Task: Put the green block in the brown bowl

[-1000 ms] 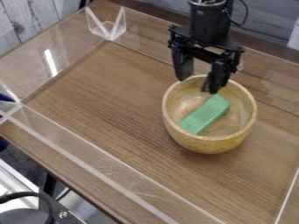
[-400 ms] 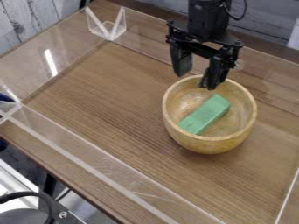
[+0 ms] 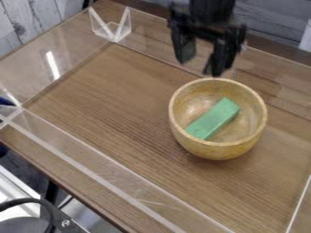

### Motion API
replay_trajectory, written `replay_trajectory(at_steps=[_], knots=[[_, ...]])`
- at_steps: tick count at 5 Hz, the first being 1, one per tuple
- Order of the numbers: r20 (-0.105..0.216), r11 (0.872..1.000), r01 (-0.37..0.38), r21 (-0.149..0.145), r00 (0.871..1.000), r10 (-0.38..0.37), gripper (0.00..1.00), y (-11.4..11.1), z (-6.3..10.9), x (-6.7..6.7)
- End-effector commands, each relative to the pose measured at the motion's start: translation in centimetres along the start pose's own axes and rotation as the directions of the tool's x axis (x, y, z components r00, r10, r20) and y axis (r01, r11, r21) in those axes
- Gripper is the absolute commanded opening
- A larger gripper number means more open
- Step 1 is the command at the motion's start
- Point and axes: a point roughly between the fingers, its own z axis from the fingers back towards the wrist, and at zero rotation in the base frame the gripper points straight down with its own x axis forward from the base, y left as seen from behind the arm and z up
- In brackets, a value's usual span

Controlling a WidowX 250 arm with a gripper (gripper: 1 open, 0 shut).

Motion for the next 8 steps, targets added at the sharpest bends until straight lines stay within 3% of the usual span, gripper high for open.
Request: replay_trajectory(at_steps=[1, 4, 6, 7, 8], knots=[[0.072, 1.0, -0.022, 0.016, 0.997, 0.021, 0.0, 1.4, 1.9, 1.1], [0.002, 1.0, 0.002, 0.024, 1.0, -0.002, 0.0, 1.2, -2.4, 1.8], [-0.012, 1.0, 0.003, 0.029, 1.0, -0.003, 0.0, 1.4, -3.5, 1.9], [-0.015, 1.0, 0.002, 0.031, 1.0, -0.002, 1.0, 1.5, -3.3, 1.8], [-0.019, 1.0, 0.0, 0.031, 1.0, 0.001, 0.0, 1.6, -3.5, 1.8]])
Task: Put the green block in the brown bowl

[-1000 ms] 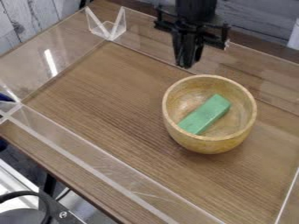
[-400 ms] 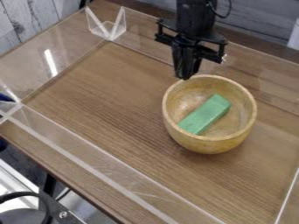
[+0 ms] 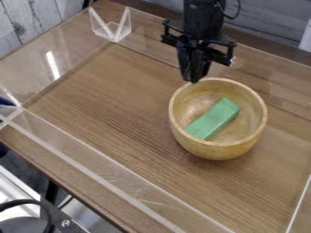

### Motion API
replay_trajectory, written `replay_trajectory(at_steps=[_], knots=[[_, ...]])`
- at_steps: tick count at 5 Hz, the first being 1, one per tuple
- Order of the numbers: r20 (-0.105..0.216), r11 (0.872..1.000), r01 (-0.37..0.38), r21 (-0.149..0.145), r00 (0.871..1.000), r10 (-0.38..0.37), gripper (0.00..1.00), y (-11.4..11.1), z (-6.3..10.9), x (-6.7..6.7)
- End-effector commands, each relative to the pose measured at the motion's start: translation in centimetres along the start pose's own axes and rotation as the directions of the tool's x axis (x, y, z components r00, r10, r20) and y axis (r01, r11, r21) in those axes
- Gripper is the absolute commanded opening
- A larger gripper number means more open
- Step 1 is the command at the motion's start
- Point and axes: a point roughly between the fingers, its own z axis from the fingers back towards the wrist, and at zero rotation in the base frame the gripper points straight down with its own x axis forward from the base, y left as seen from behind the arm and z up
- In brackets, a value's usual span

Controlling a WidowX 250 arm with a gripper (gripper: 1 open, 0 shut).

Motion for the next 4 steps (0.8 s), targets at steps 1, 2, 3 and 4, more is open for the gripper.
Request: replay_trajectory(at_steps=[1, 2, 3, 4], knots=[[0.034, 1.0, -0.002, 0.012, 0.999, 0.002, 1.0, 0.23, 1.23, 0.36], [0.03, 1.0, -0.004, 0.013, 1.0, 0.004, 0.0, 0.37, 0.97, 0.38], [0.027, 1.0, -0.007, 0.015, 1.0, 0.006, 1.0, 0.45, 1.18, 0.29], [0.023, 1.0, -0.009, 0.015, 1.0, 0.009, 0.0, 0.62, 0.96, 0.29]])
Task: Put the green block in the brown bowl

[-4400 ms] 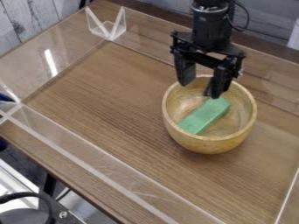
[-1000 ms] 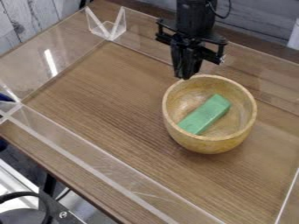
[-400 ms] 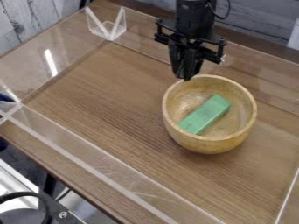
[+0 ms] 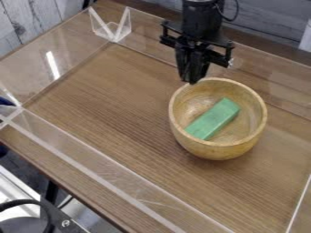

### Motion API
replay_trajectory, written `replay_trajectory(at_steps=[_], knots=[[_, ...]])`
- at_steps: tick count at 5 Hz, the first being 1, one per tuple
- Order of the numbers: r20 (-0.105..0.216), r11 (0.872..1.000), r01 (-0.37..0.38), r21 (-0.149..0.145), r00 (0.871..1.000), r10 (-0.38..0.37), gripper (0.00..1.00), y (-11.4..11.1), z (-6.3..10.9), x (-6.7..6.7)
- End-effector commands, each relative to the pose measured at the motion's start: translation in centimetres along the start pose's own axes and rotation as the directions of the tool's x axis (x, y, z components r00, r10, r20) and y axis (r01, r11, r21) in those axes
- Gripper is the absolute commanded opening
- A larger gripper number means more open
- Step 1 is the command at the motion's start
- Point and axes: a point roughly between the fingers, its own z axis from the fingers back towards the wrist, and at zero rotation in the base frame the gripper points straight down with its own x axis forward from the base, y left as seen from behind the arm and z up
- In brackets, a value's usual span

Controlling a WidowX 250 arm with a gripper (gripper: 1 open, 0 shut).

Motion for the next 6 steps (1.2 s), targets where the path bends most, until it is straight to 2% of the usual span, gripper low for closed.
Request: replay_trajectory(at_steps=[1, 6], knots=[[0.036, 1.0, -0.002, 0.011, 0.999, 0.002, 0.0, 0.4, 0.9, 0.5], [0.014, 1.0, -0.012, 0.011, 1.0, 0.011, 0.0, 1.2, -0.4, 0.6]])
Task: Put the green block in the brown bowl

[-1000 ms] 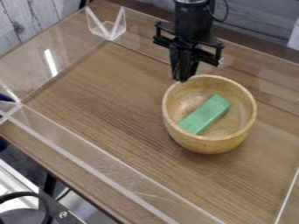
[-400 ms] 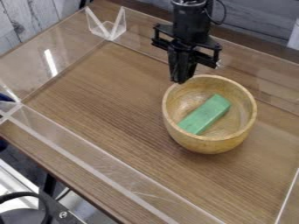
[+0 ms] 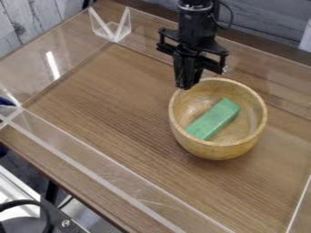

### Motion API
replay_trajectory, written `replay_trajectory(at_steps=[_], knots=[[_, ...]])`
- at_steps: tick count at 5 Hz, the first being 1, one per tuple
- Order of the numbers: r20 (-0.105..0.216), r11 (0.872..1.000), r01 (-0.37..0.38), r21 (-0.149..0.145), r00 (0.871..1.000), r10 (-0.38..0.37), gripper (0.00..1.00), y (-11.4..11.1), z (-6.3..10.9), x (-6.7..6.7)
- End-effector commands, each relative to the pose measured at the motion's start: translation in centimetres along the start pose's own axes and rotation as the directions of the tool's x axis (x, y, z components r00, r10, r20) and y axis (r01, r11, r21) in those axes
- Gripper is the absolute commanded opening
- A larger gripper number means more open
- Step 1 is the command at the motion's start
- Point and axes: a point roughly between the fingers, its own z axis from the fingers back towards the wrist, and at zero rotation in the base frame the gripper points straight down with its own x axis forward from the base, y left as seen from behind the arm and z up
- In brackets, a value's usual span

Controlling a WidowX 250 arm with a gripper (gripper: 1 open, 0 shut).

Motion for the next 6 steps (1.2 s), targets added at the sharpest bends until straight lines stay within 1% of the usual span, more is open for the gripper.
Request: replay_trajectory(at_steps=[1, 2, 3, 4, 5, 6], knots=[[0.036, 1.0, -0.008, 0.01, 0.999, 0.008, 1.0, 0.6, 1.2, 0.3], [0.036, 1.0, -0.017, 0.01, 0.999, 0.016, 0.0, 1.0, 1.0, 0.4], [0.037, 1.0, -0.023, 0.011, 0.999, 0.023, 1.0, 1.2, 1.3, 0.3], [0.041, 0.999, -0.031, 0.011, 0.999, 0.031, 1.0, 1.5, 1.7, 0.3], [0.058, 0.999, -0.042, 0.009, 0.997, 0.041, 1.0, 1.8, 2.7, 0.1], [0.086, 0.999, -0.052, 0.012, 0.995, 0.051, 1.0, 2.4, 4.3, -0.3]])
